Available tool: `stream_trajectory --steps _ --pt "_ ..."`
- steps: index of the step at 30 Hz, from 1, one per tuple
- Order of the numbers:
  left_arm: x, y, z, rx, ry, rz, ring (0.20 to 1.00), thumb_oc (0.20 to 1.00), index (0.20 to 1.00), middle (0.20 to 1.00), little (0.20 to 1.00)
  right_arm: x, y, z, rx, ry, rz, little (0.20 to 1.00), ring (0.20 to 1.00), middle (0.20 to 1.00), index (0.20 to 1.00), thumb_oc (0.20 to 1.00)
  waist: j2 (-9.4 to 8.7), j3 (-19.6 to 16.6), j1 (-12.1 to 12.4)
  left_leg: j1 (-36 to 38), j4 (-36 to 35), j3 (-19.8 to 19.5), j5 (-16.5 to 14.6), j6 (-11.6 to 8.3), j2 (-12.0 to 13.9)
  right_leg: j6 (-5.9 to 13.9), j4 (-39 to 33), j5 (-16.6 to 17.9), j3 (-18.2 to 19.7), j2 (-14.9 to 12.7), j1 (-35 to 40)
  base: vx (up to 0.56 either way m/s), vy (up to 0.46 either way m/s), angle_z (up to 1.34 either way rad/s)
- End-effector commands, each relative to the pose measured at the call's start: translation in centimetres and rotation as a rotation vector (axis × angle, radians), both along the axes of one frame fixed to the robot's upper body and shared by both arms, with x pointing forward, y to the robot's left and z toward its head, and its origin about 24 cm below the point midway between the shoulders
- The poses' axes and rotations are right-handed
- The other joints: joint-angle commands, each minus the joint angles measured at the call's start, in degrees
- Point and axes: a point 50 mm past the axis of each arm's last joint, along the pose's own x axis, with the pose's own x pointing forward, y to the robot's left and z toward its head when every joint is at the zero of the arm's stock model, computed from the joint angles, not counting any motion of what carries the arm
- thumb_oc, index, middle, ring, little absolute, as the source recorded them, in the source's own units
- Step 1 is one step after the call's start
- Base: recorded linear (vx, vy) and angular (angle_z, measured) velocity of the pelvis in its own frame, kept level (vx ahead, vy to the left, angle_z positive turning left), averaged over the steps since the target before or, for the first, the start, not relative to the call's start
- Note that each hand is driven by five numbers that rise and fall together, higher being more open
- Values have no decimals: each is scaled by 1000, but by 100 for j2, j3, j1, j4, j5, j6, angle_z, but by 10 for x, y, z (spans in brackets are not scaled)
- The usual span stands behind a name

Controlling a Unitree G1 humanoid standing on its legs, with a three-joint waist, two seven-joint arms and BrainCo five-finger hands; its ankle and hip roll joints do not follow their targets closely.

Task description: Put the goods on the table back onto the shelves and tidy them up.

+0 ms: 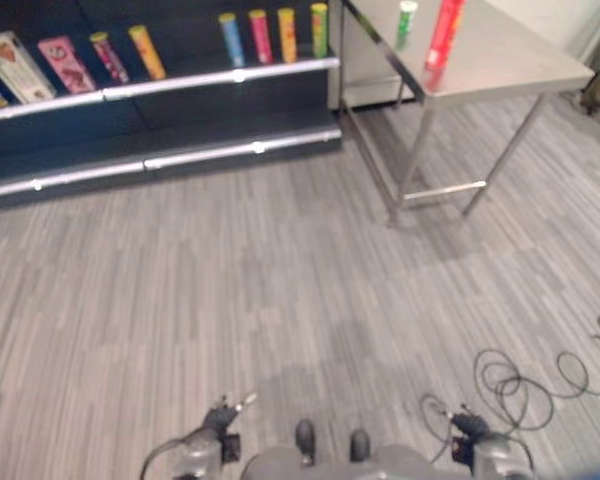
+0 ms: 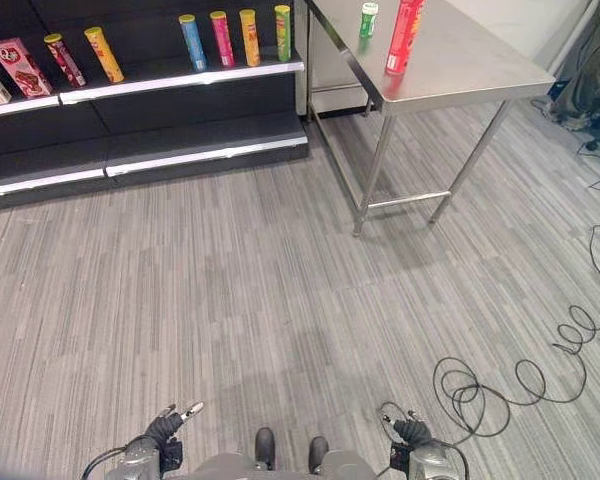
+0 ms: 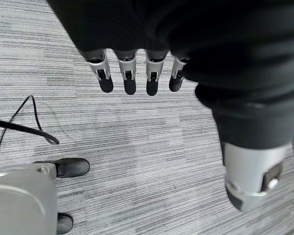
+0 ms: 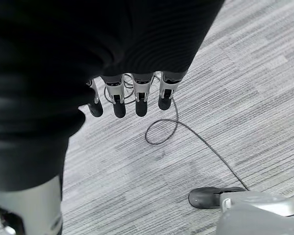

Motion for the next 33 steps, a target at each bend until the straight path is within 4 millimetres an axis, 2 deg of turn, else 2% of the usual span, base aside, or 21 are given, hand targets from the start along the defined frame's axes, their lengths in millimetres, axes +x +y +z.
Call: stream_trajectory --steps 1,5,6,7,9,10,11,12,14,15,17,18,20,21,22,25,26,28,29,30,33 --pt "24 9 11 43 -65 -50 1000 1000 1000 1000 1000 17 -2 7 -18 -37 61 1000 1000 1000 1000 1000 -267 96 -4 -61 650 -393 -1088 -477 185 1066 -86 -184 299 -977 -7 43 94 -6" --pt "27 7 11 59 -54 -122 1000 1000 1000 1000 1000 15 -2 5 -16 -13 85 1000 1000 1000 1000 1000 -271 145 -6 -107 801 -389 -1218 -358 106 1175 289 -132 410 -1082 -187 41 95 -18" --pt "31 6 13 59 -70 -133 1000 1000 1000 1000 1000 14 -3 5 -17 -7 87 1000 1000 1000 1000 1000 -258 184 -8 -106 873 -412 -1286 -285 53 1233 550 -68 445 -1160 -282 58 140 -16" --pt "36 4 16 52 -95 -140 1000 1000 1000 1000 1000 12 -4 5 -11 -6 79 1000 1000 1000 1000 1000 -234 267 -16 -25 931 -452 -1389 -180 -28 1246 1137 192 509 -1318 -503 82 180 -6" --pt "38 5 18 54 -103 -139 1000 1000 1000 1000 1000 9 -7 4 -12 -1 69 1000 1000 1000 1000 1000 -213 398 -61 47 1046 -534 -1471 -49 -123 1166 1851 744 615 -1466 -778 99 139 3" --pt "38 5 17 53 -97 -138 1000 1000 1000 1000 1000 8 -8 4 -9 -1 61 1000 1000 1000 1000 1000 -182 453 -97 77 1079 -563 -1491 -23 -119 1095 2115 865 677 -1478 -875 179 95 17" --pt "35 6 16 48 -88 -128 1000 1000 1000 1000 1000 4 -7 3 -2 7 49 1000 1000 1000 1000 1000 -114 523 -116 166 1123 -631 -1551 -20 -44 958 2508 804 675 -1504 -1075 222 66 24" --pt "35 6 16 44 -90 -119 1000 1000 1000 1000 1000 3 -7 2 -1 6 44 1000 1000 1000 1000 1000 -99 543 -123 237 1105 -682 -1586 -27 -11 898 2540 675 656 -1457 -1200 290 33 15" --pt "34 7 16 40 -94 -106 1000 1000 1000 1000 1000 1 -8 2 4 6 35 1000 1000 1000 1000 1000 -105 540 -170 430 966 -776 -1646 -73 46 896 2256 382 555 -1265 -1377 221 -21 6" --pt "34 7 16 40 -94 -106 1000 1000 1000 1000 1000 1 -8 2 3 6 35 1000 1000 1000 1000 1000 -99 550 -175 447 964 -782 -1654 -77 56 892 2260 371 546 -1259 -1360 194 -58 9" --pt "33 8 15 40 -85 -102 1000 1000 1000 1000 1000 0 -8 2 6 7 32 1000 1000 1000 1000 1000 -131 583 -277 681 886 -930 -1709 -161 122 976 1750 174 463 -931 -1628 276 -83 22" --pt "31 8 14 40 -75 -97 1000 1000 1000 1000 1000 0 -7 2 7 6 33 1000 1000 1000 1000 1000 -163 608 -346 847 827 -1008 -1745 -203 153 1043 1368 204 372 -734 -1835 357 -100 22" --pt "29 7 12 31 -65 -95 1000 1000 1000 1000 1000 -2 -8 1 4 9 36 1000 1000 1000 1000 1000 -262 607 -429 1085 761 -1146 -1828 -303 115 1179 546 327 42 -566 -2061 416 -112 22" --pt "28 5 11 26 -59 -96 1000 1000 1000 1000 1000 -4 -8 1 3 14 32 1000 1000 1000 1000 1000 -239 613 -464 1196 721 -1210 -1880 -347 168 1189 295 347 -126 -486 -2040 468 -122 50" --pt "27 5 10 24 -53 -90 1000 1000 1000 1000 1000 -6 -9 0 2 16 28 1000 1000 1000 1000 1000 -270 588 -494 1337 731 -1301 -1898 -389 183 1168 125 421 -282 -374 -2112 507 -137 90" --pt "22 1 8 4 -46 -94 1000 1000 1000 1000 1000 -20 -12 -3 -6 49 31 1000 1000 1000 1000 1000 -296 465 -493 1631 856 -1530 -1833 -568 314 1024 15 453 -650 -375 -1968 561 -206 26" --pt "21 1 7 0 -40 -89 1000 1000 1000 1000 1000 -22 -12 -4 -6 56 31 1000 1000 1000 1000 1000 -241 423 -496 1689 1004 -1582 -1631 -653 439 876 171 456 -580 -286 -1912 626 -235 45" --pt "18 0 6 -11 -35 -75 1000 1000 1000 1000 1000 -26 -14 -4 -7 62 11 1000 1000 1000 1000 1000 -149 285 -540 1550 1686 -1532 -872 -946 649 712 239 351 -479 -199 -1661 580 -181 64" --pt "19 -1 6 -19 -45 -64 1000 1000 1000 1000 1000 -25 -14 -4 0 44 -7 1000 1000 1000 1000 1000 -171 261 -563 1285 2381 -1547 -355 -1089 652 584 217 302 -457 -205 -1467 497 -188 21" --pt "23 -1 8 -18 -63 -59 1000 1000 1000 1000 1000 -20 -14 -1 2 14 -15 1000 1000 1000 1000 1000 -192 278 -566 1029 2995 -1392 48 -1133 687 443 194 207 -432 -170 -1287 454 -221 5" --pt "29 1 13 -21 -98 -37 1000 1000 1000 1000 1000 -7 -16 3 -16 -14 -1 1000 1000 1000 1000 1000 -358 469 -361 213 4548 -931 190 -821 716 190 -29 -42 -240 -81 -614 423 -236 -7"
